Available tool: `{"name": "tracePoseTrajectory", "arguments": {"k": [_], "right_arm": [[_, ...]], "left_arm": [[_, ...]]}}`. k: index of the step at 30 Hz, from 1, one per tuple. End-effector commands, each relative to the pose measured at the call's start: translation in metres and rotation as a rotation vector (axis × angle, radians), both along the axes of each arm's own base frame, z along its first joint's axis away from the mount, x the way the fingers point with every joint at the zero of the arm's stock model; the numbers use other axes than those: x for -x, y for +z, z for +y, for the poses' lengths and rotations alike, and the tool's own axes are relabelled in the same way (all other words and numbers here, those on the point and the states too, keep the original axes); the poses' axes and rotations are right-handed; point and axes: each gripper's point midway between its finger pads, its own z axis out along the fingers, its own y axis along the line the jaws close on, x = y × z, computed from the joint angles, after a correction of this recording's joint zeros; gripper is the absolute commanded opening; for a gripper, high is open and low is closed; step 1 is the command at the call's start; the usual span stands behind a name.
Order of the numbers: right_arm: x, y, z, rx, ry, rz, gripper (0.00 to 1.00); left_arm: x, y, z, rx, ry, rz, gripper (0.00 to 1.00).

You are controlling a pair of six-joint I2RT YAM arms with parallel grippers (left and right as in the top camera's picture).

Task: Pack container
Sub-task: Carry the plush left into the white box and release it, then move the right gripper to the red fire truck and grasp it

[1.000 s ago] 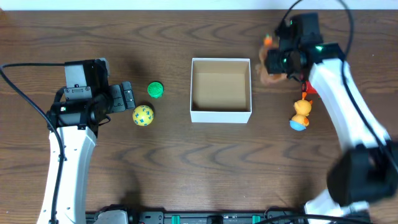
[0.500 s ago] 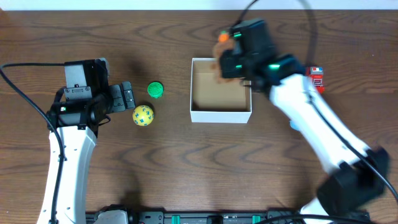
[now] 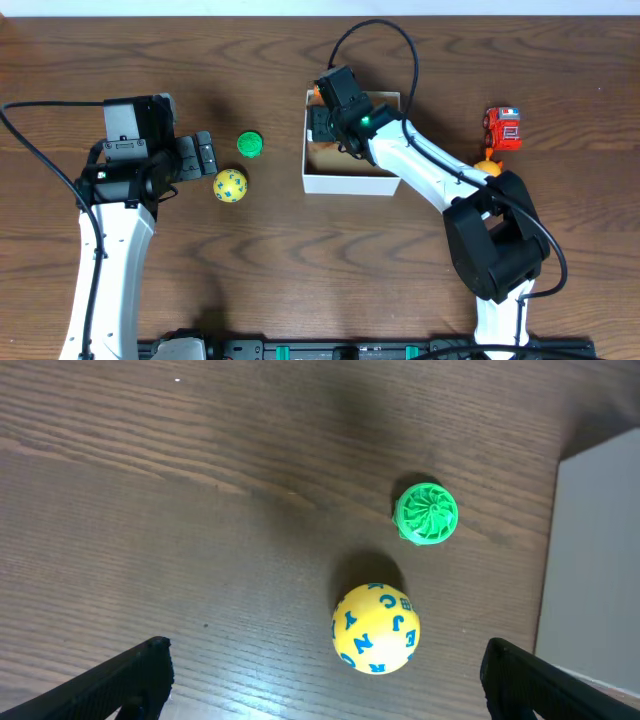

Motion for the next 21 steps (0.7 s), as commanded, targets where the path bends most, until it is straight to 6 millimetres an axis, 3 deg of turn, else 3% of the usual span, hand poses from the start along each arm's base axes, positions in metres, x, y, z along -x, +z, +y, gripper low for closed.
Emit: {"name": "tracePoseTrajectory", "arguments": {"k": [1, 8, 12, 14, 17, 21], "right_arm": [[-0.008, 0.025, -0.006, -0.016, -0.015, -0.054, 0.71], [-0.011, 0.074, -0.025, -0.014, 0.008, -0.138, 0.75], [-0.007, 0.105, -0.056, 0.014, -0.012, -0.162, 0.75], [-0.004, 0.118, -0.086, 0.051, -0.072, -0.158, 0.75], [-0.002, 0.13, -0.147, 0.117, -0.199, -0.136, 0.76], [0.002, 0.125, -0.237, 0.196, -0.368, -0.056, 0.81]], "left_arm": [[-0.003, 0.006, 0.0, -0.005, -0.014, -0.015, 0.98], [-0.003, 0.006, 0.0, -0.005, -0.014, -0.015, 0.98], [-0.003, 0.006, 0.0, -0.005, -0.014, -0.015, 0.98], [-0.003, 0.006, 0.0, -0.005, -0.014, -0.015, 0.98], [-0.003, 0.006, 0.0, -0.005, -0.014, -0.015, 0.98], [-0.003, 0.006, 0.0, -0.005, -0.014, -0.015, 0.98]]}}
